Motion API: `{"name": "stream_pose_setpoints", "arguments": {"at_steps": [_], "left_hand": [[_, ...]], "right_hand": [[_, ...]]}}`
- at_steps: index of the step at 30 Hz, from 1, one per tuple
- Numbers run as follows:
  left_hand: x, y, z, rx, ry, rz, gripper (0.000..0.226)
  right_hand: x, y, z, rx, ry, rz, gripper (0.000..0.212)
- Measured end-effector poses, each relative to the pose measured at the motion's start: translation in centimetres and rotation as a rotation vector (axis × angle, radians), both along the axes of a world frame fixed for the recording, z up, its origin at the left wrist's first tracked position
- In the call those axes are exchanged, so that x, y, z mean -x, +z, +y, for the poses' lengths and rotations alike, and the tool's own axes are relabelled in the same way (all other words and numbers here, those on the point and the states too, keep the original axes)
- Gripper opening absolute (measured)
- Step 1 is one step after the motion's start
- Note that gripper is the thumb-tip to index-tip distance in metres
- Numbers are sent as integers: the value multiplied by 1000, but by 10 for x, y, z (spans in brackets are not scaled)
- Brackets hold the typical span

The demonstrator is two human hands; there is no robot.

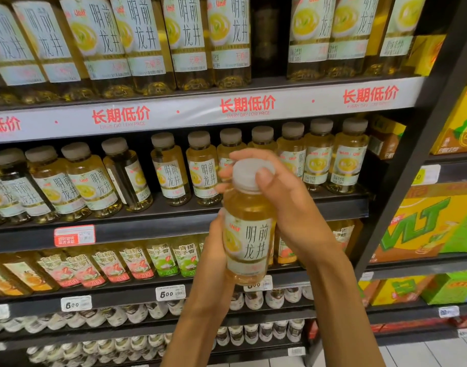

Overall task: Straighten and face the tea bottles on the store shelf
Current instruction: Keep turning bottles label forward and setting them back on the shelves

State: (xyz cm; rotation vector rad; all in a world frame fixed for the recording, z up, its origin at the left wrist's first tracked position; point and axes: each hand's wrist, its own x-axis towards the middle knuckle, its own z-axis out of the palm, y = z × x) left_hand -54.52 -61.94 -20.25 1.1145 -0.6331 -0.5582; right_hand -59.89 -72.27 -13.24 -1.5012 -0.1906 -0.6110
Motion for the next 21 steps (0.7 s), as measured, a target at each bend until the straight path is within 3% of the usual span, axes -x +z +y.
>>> {"name": "stream_pose_setpoints", "arguments": {"at_steps": [2,8,13,16,19,21], "left_hand": [[-2,2,0,70,59,-12,38],[-7,2,-4,113,138,-44,36],[-5,0,-11,20,205,-82,51],[-4,3,-14,-30,321,-250,55],[-2,4,-19,-26,315,-336,56],[-2,6,-21,18,326,-338,69]], "right_hand": [[1,-1,6,52,14,4,60],[-1,1,8,76,46,-37,67],[-6,8,0,-83,-33,-24,62],[-11,11,-2,-165,-150,-57,55],[-13,9,-4,-139,-233,-53,49],[-12,9,-8,-74,-228,-41,52]]}}
